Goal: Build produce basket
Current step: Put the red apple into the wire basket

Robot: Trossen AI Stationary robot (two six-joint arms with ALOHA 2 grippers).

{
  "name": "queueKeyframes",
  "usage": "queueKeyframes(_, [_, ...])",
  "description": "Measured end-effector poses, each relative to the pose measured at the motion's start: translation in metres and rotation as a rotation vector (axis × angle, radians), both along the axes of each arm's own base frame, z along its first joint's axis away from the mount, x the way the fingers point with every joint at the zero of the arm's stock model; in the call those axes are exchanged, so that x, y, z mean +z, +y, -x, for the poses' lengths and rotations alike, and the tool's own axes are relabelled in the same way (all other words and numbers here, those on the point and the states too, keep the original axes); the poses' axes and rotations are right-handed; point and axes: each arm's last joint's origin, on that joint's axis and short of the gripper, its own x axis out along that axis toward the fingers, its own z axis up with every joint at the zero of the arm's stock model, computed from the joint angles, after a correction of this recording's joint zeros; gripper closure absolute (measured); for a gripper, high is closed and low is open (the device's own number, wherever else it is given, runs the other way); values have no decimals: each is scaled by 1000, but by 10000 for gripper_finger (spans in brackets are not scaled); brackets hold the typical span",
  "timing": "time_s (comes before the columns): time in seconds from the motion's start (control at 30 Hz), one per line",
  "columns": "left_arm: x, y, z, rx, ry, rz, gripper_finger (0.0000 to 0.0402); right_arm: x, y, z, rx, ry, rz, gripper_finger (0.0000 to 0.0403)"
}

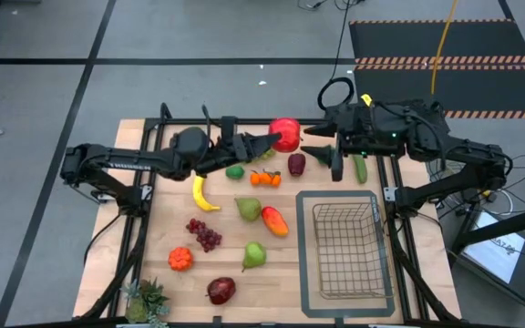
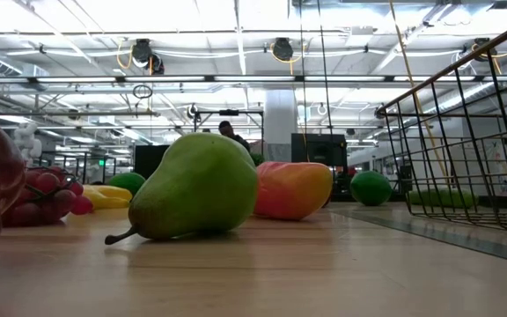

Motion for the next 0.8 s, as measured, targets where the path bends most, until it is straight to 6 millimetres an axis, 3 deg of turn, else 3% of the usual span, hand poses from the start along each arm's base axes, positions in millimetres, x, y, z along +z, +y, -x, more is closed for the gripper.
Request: queueKeyframes(0.8, [-2,-5,0,-6,25,-22,50,-2,0,-8,67,-7,-37,352])
